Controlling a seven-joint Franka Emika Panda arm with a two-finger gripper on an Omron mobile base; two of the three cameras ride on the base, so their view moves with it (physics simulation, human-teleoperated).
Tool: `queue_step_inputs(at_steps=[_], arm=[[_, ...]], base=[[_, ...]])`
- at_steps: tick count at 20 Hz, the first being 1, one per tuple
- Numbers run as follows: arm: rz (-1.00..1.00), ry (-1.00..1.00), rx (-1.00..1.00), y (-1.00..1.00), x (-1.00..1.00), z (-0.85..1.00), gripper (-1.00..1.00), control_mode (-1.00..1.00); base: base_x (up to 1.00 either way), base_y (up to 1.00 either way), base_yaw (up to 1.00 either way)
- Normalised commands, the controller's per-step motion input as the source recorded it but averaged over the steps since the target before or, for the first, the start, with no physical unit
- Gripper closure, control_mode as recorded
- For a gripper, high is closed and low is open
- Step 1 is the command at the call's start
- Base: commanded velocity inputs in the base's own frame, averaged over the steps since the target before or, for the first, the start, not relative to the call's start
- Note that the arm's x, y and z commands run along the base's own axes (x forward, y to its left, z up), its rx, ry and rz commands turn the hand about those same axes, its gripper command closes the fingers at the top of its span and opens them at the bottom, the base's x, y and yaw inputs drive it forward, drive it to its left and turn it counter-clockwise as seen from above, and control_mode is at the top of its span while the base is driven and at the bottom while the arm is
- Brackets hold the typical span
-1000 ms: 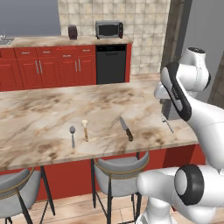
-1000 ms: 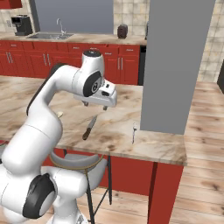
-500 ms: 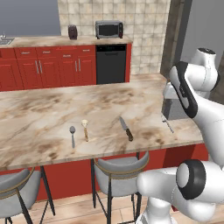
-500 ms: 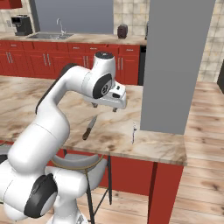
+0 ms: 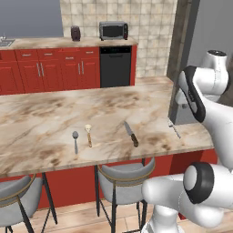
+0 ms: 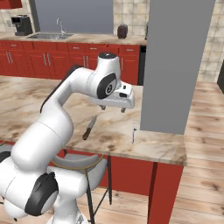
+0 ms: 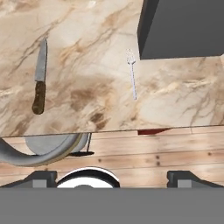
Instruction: Pick up the metallic utensils from the counter and place them in the open drawer. Make sure not to pick up any wooden utensils.
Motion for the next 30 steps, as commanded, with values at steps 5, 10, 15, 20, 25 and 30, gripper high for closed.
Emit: queue_step_inputs(at_steps=[5,10,15,20,25,30], arm=[[0.0,0.0,-0.15,-0.17,0.16,-0.21,-1.0,-1.0],[0.0,-0.03,-0.07,-0.1,0.33,-0.35,-1.0,-1.0],[0.0,-0.01,-0.02,-0.13,0.19,-0.11,-1.0,-1.0],[0.0,-0.07,0.0,-0.06,0.26,-0.09,-1.0,-1.0],[0.0,-0.04,0.0,-0.04,0.34,-0.24,-1.0,-1.0],[0.0,0.0,0.0,-0.01,0.3,-0.34,-1.0,-1.0]], base=[[0.0,0.0,0.0],[0.0,0.0,0.0],[0.0,0.0,0.0],[0.0,0.0,0.0],[0.0,0.0,0.0],[0.0,0.0,0.0]])
